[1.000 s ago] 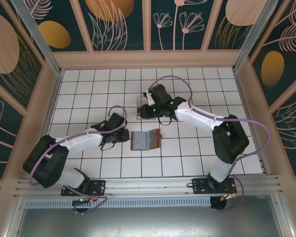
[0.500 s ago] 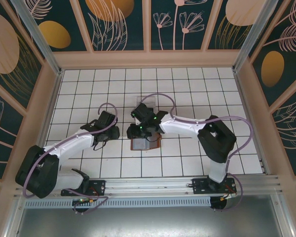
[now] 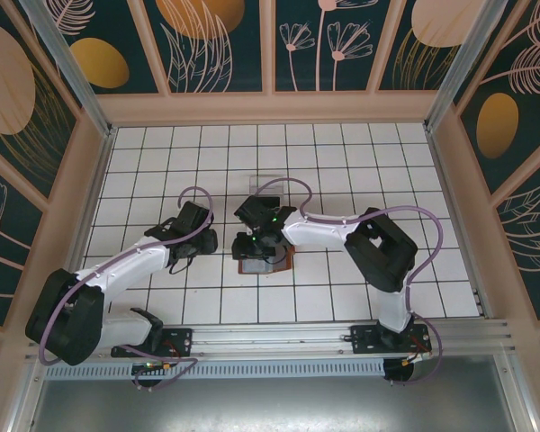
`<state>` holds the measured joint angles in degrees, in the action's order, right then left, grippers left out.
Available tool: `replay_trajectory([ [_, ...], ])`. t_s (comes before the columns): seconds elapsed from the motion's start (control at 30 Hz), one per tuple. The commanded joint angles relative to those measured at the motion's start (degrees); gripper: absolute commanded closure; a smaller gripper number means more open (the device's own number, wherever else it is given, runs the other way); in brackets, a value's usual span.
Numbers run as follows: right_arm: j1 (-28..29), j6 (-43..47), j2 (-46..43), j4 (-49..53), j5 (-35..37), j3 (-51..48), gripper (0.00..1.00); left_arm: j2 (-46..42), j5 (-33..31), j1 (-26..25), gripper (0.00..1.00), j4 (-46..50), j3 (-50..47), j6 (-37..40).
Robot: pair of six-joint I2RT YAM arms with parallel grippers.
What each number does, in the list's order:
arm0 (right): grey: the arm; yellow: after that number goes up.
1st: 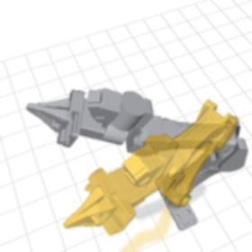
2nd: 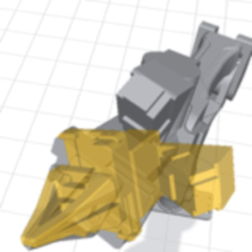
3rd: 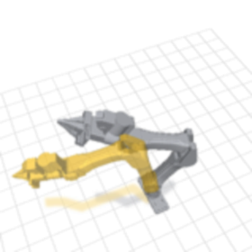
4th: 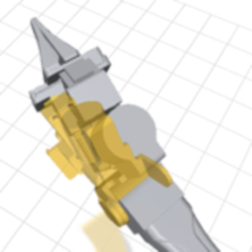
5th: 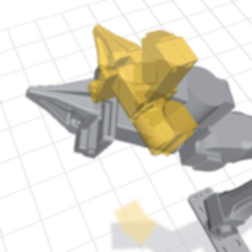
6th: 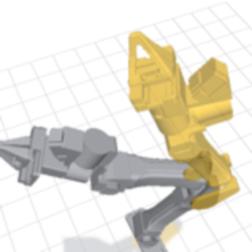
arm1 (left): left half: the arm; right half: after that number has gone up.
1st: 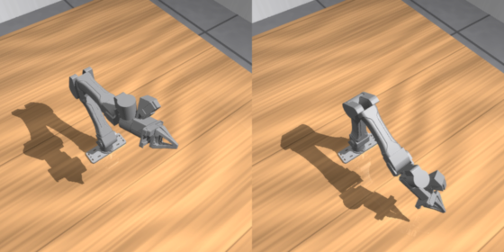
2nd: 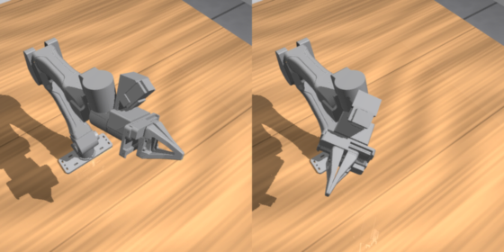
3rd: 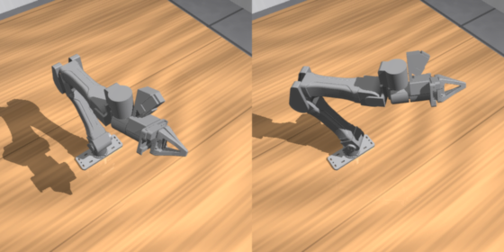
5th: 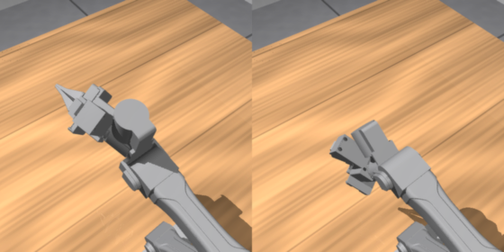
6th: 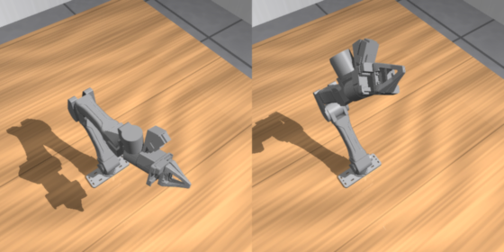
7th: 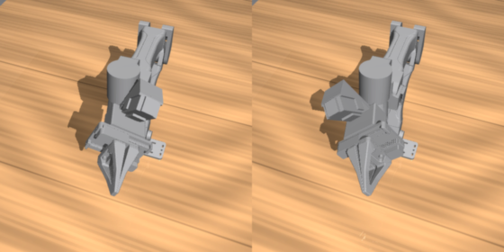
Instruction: Take the credit cards out of the card holder
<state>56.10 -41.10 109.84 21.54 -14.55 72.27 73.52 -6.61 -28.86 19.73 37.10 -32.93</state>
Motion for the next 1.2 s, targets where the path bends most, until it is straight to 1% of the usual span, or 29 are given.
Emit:
replay_trajectory([
  [0.0,0.7,-1.1,1.4,4.1,2.9,1.2,0.60,0.6,0.3,0.4,0.59,0.4,1.4,1.4],
  [0.33,1.6,-2.3,1.6,10.0,7.8,2.0,0.58,1.7,1.1,0.4,0.59,0.1,1.9,1.8],
  [0.5,2.5,-2.7,2.9,15.0,12.6,4.9,0.55,2.2,1.6,0.4,0.59,-0.4,1.8,1.9],
  [0.8,4.3,-4.0,4.7,21.5,18.5,9.0,0.52,3.2,2.2,0.4,0.59,-0.4,2.3,2.3],
  [0.93,5.1,-4.2,5.4,25.8,22.2,11.7,0.49,3.8,2.6,0.4,0.59,-0.4,2.7,2.4],
  [1.17,5.8,-4.7,5.2,29.5,25.6,13.3,0.45,4.6,3.2,0.4,0.59,-0.5,3.0,2.5],
])
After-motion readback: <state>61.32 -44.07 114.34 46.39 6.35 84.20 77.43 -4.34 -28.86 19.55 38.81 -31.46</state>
